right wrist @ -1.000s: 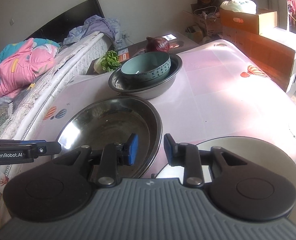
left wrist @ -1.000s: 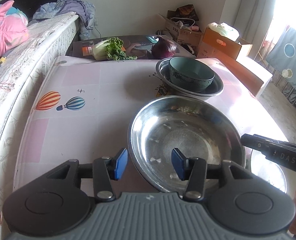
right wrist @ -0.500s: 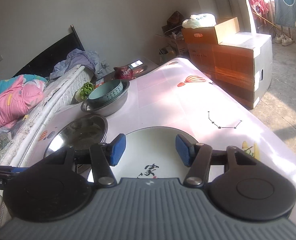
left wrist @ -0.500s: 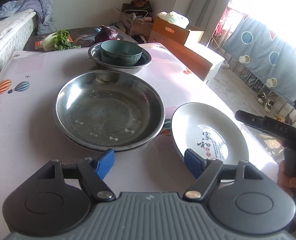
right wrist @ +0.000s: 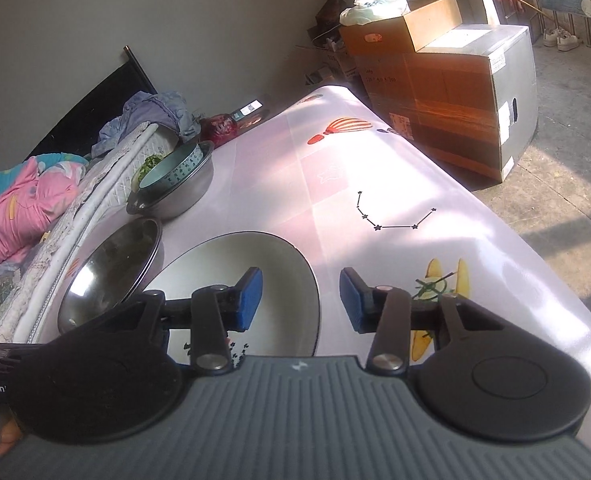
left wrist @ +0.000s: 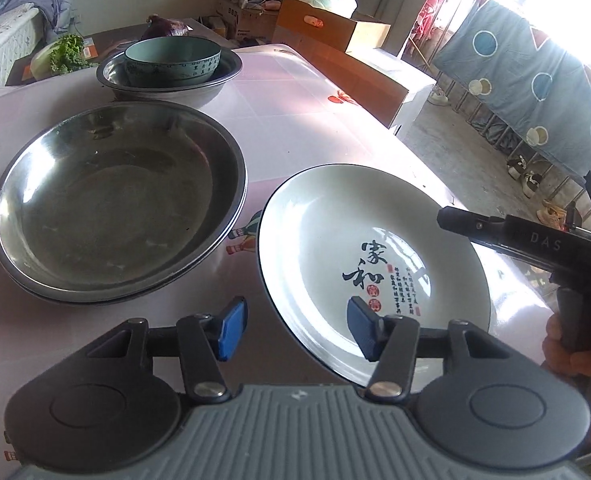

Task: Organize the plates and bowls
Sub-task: 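Grasp the white printed plate rim with the left tool while the right tool grasps its rim, then lift the white plate off the table with both tools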

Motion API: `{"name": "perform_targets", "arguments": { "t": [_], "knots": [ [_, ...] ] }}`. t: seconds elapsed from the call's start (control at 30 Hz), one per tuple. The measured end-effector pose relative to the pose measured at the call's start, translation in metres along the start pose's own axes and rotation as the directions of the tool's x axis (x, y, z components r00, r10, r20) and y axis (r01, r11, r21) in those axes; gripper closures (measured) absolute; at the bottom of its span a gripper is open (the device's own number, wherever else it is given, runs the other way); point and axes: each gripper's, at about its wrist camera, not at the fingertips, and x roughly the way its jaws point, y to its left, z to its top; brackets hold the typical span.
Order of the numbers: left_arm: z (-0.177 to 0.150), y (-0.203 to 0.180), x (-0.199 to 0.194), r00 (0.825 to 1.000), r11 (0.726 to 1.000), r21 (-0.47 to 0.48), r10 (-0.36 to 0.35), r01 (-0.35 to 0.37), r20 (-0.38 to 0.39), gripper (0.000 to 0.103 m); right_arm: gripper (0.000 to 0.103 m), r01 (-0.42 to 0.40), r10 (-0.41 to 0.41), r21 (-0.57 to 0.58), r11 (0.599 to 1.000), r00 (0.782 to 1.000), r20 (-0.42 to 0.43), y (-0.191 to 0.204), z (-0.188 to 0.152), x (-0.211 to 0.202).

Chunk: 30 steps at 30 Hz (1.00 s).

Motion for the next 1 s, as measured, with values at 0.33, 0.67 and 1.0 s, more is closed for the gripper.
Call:
{"name": "perform_targets", "arguments": {
  "t": [0.33,0.67,1.0],
  "knots": [
    [0.002,-0.003,0.007,1.000,1.000,0.010,-0.003,0.003,-0.014,0.068,0.076,-0.014,0.013,-0.018,1.000,0.998,-0.057,0.008,-0.005,0.020],
    [-0.017,-0.002,-0.012,0.999,0.999,0.045,0.007,-0.006,-0.038,0.067,0.074,-0.003,0.001,-0.023,1.000,0.996,-0.091,0.025,-0.028,0.000],
    [-0.060,0.021,-0.055,0.997,0.998,0.061,0.015,-0.011,-0.071,0.067,0.073,-0.027,0.023,-0.024,0.999,0.988,-0.155,0.063,-0.066,-0.026]
  ]
}}
